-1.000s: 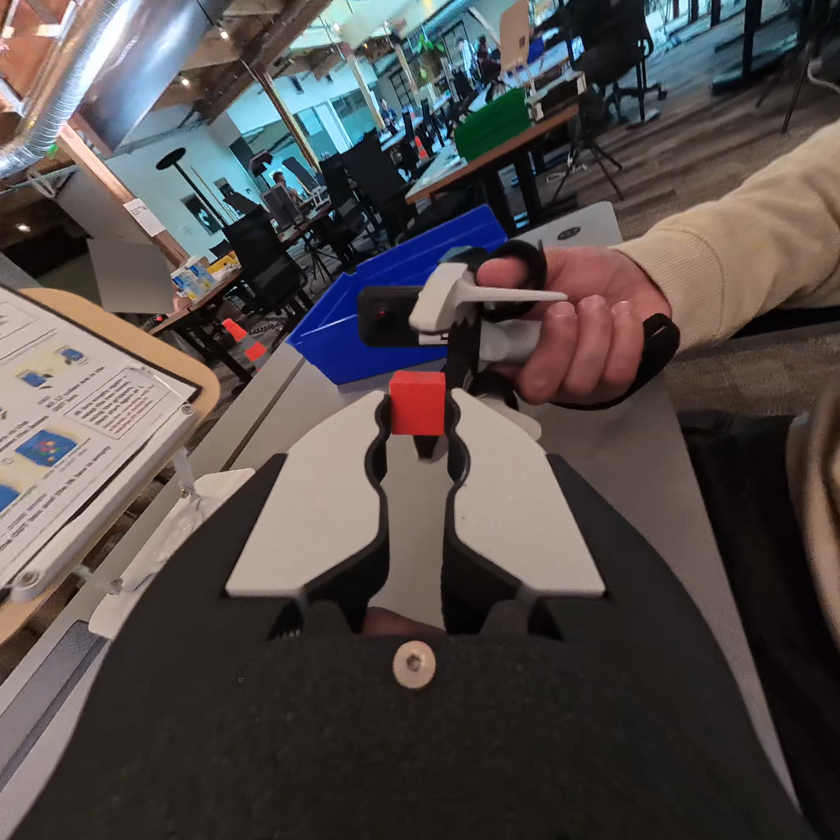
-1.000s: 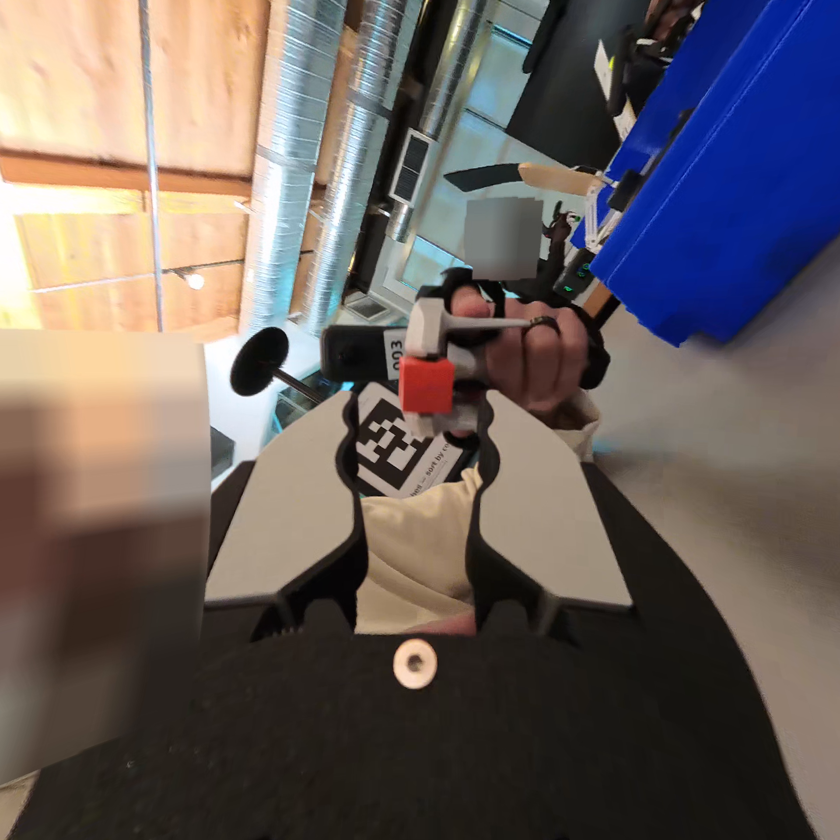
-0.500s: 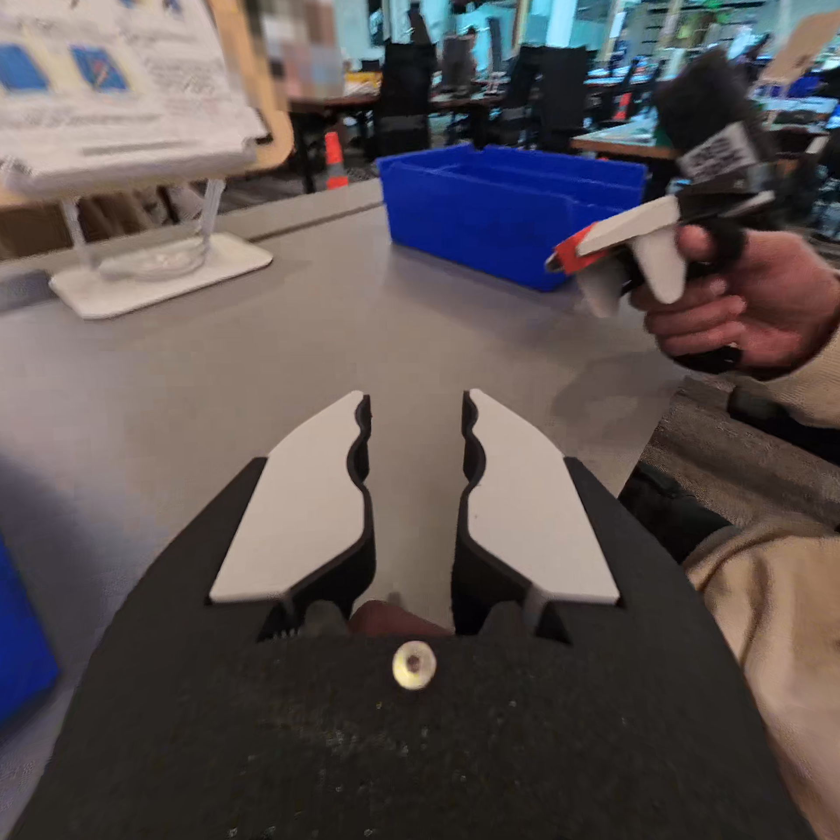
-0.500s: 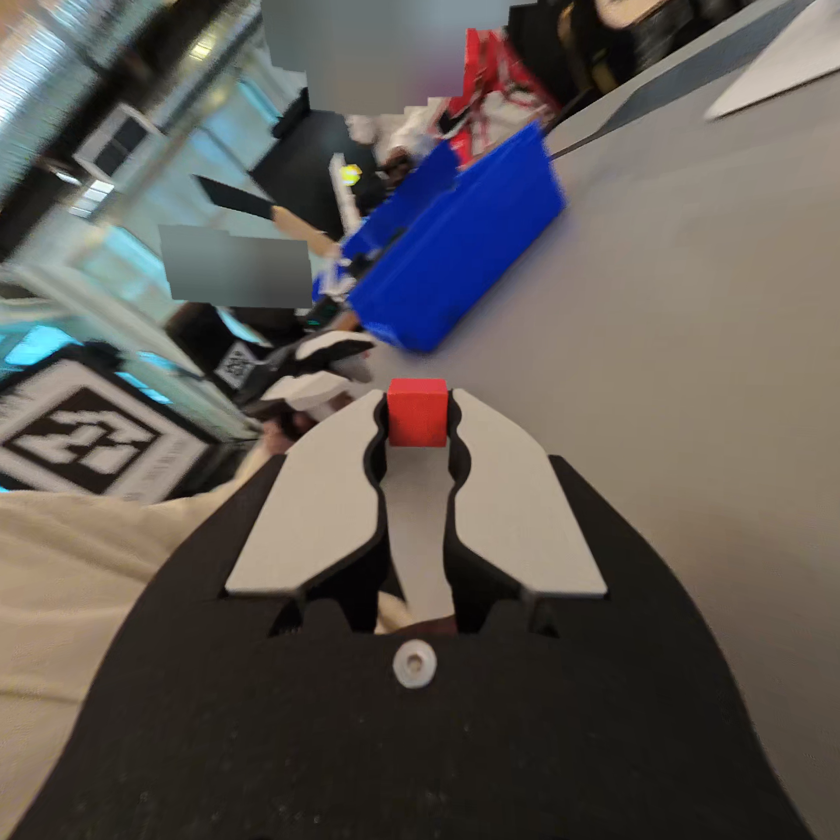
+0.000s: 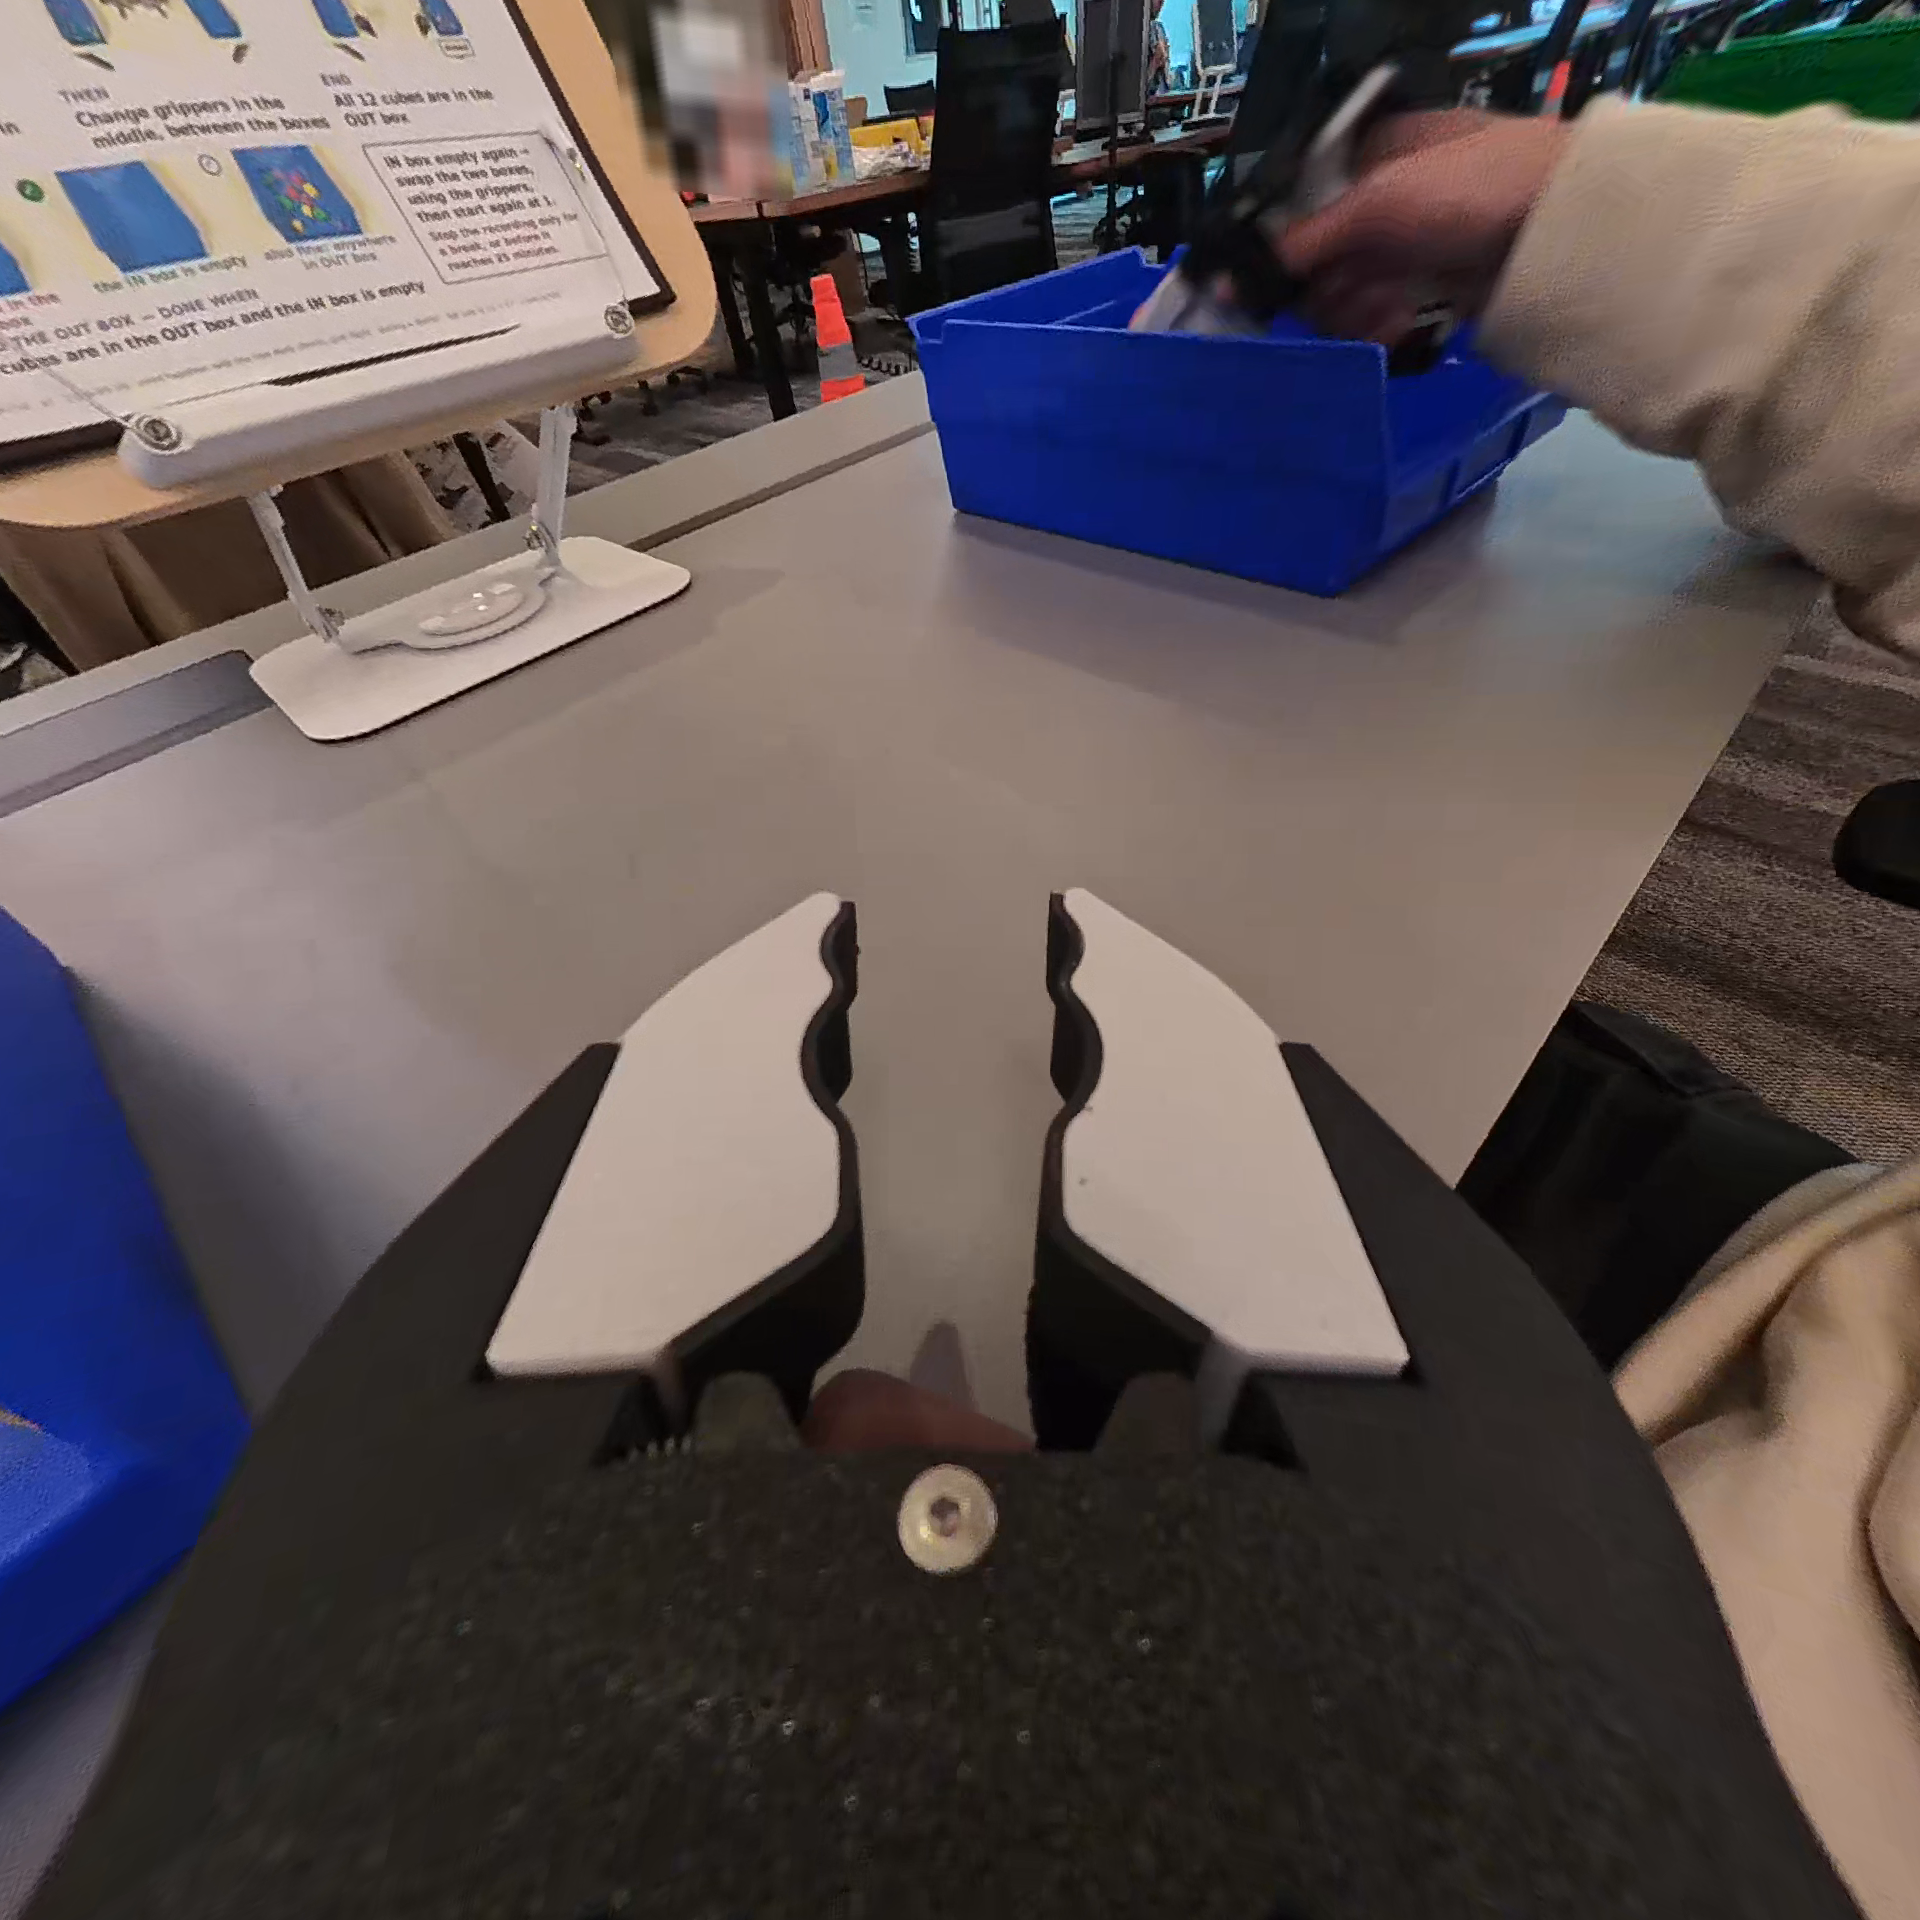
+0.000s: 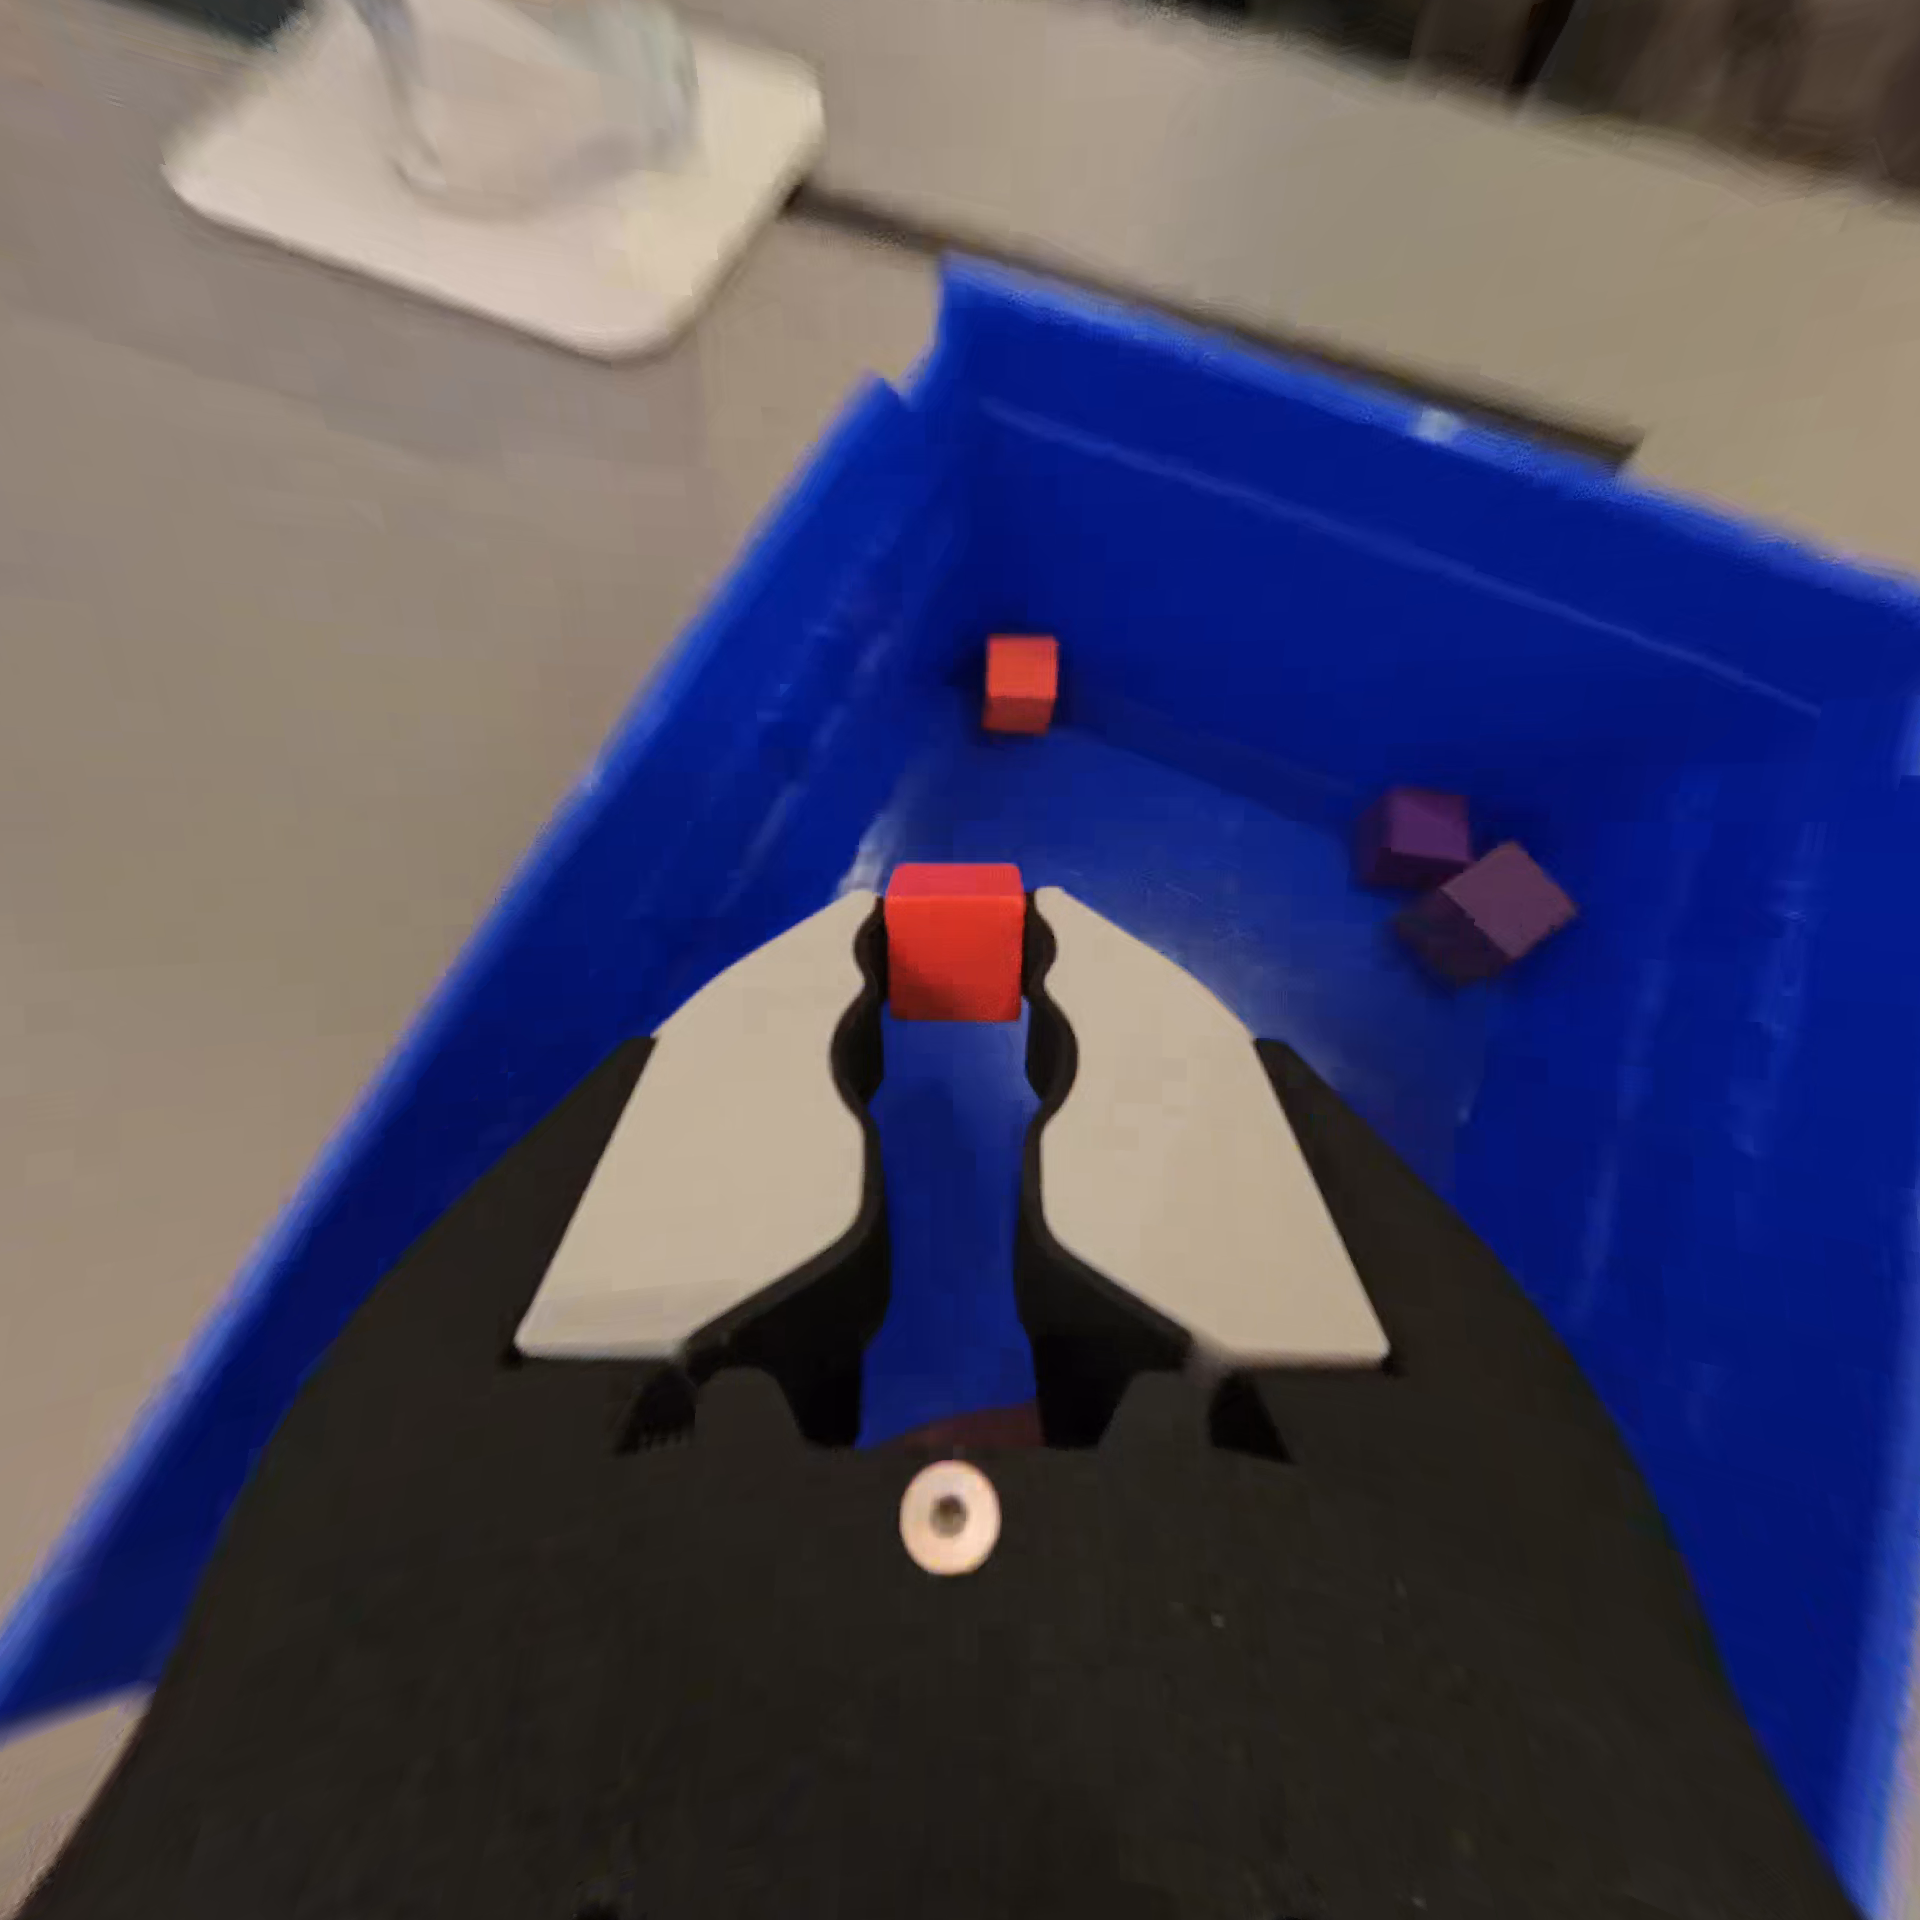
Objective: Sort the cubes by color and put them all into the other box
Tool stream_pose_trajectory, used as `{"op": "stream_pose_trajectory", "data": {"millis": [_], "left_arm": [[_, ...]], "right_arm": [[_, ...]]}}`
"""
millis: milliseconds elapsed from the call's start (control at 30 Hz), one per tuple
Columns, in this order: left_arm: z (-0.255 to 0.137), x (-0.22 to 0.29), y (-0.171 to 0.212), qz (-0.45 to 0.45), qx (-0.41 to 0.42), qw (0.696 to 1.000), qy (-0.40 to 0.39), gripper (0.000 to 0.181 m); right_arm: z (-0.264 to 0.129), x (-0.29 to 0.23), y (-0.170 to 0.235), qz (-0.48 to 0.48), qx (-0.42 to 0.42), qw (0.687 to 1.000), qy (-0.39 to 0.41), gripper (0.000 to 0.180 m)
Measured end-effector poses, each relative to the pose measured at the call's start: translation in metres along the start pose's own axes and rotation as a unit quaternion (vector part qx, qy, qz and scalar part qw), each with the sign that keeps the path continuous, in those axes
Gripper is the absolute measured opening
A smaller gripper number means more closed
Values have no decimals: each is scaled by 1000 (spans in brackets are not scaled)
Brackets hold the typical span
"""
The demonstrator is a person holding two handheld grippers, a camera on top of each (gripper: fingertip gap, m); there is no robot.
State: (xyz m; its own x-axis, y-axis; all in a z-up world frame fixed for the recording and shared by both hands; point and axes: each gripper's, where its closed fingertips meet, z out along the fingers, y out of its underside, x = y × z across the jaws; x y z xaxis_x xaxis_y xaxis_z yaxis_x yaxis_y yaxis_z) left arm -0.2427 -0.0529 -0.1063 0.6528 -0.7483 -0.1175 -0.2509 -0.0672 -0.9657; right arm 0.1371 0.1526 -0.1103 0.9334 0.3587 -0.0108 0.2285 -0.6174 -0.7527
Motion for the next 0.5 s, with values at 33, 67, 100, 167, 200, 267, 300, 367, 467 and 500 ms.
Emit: {"op": "stream_pose_trajectory", "data": {"millis": [33, 67, 100, 167, 200, 267, 300, 367, 467, 500], "left_arm": [[0, 1, 0, 0, -2, 1000, 2, 35], [0, 2, 0, 1, -3, 1000, 1, 35], [0, 3, 1, 4, -4, 1000, 0, 34], [-1, 4, 3, 13, -8, 1000, -4, 34], [-2, 3, 3, 17, -9, 1000, -8, 34], [-5, 3, 4, 17, -8, 1000, -10, 35], [-6, 3, 4, 14, -7, 1000, -8, 35], [-8, 5, 3, 6, -3, 1000, -2, 35], [-10, 8, 3, 4, -1, 1000, 6, 35], [-10, 9, 3, 6, -1, 1000, 8, 35]], "right_arm": [[25, 9, 5, 14, -44, 999, -15, 24], [47, 16, 11, 24, -81, 996, -16, 24], [64, 21, 14, 28, -108, 994, -10, 24], [91, 24, 16, 46, -142, 989, -4, 24], [100, 20, 14, 66, -149, 986, -17, 24], [112, 16, 6, 101, -145, 984, -35, 24], [116, 17, 2, 117, -141, 983, -34, 24], [120, 12, -2, 133, -135, 981, -47, 24], [121, 9, -4, 146, -124, 980, -57, 25], [119, 10, -4, 154, -120, 979, -57, 32]]}}
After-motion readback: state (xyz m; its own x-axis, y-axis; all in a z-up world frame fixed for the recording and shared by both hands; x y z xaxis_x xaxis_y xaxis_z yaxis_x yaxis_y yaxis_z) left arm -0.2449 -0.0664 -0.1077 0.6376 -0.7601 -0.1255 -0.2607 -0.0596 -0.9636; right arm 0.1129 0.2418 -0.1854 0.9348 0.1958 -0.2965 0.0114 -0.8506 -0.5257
